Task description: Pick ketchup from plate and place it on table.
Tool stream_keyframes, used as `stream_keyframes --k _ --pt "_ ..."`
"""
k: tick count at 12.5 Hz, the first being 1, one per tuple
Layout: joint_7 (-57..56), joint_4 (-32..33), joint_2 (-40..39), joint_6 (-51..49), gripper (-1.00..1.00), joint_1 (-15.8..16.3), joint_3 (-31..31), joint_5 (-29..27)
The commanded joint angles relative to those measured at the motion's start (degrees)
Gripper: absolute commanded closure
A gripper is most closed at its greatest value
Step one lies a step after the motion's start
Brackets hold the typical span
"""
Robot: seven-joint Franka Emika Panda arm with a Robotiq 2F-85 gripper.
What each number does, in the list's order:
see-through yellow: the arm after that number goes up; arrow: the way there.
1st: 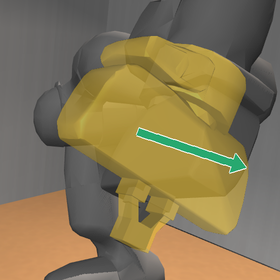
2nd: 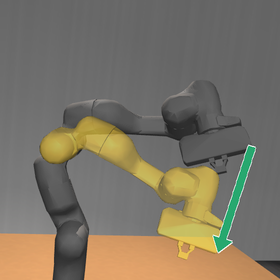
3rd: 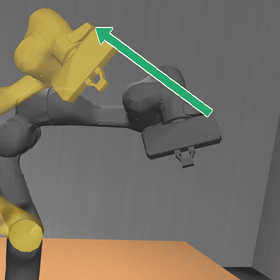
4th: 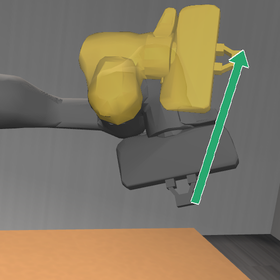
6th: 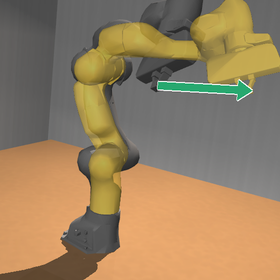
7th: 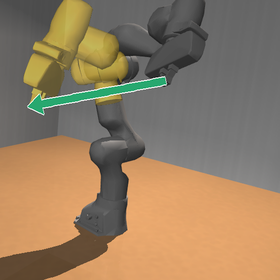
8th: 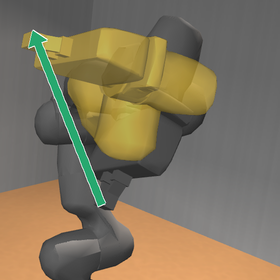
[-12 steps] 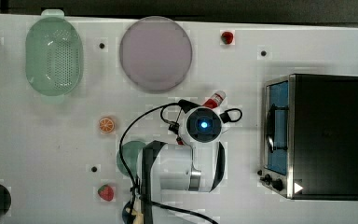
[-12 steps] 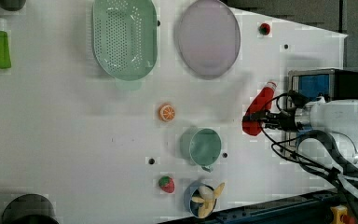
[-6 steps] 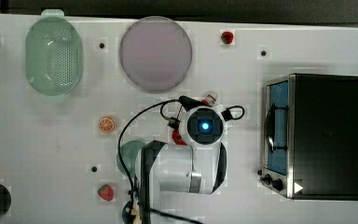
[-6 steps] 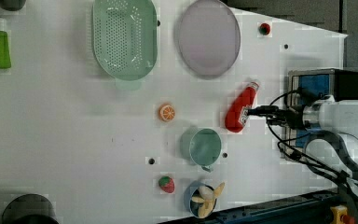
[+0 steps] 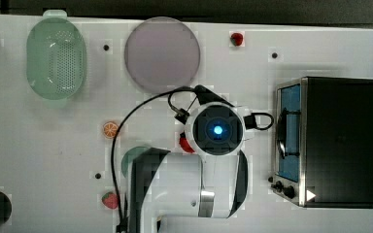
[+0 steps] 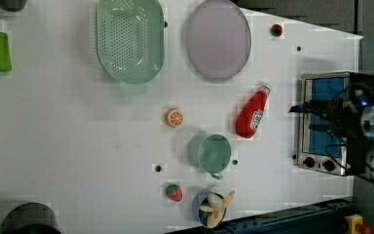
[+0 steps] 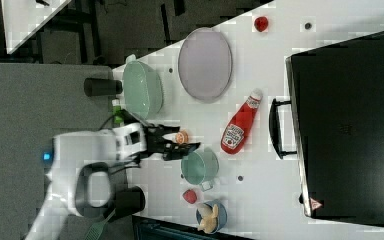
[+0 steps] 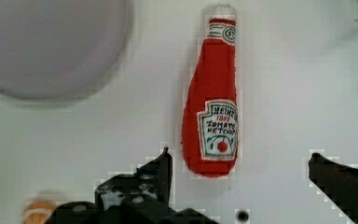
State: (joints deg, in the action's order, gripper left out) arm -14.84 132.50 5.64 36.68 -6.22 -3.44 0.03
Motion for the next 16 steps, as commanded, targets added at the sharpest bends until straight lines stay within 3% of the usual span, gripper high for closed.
stream_keyframes --k 1,9,12,16 --pt "8.52 -8.32 2.38 -6.80 -1.00 0.45 -1.37 -0.07" --pt "8.85 -28.29 2.10 -29.93 -1.00 0.04 -0.79 -0.05" --pt "8.85 -30.19 2.15 -36.08 -1.00 0.08 -0.76 -0.04" --pt "8.84 -29.99 1.93 -35.98 -1.00 0.07 -0.76 -0.04"
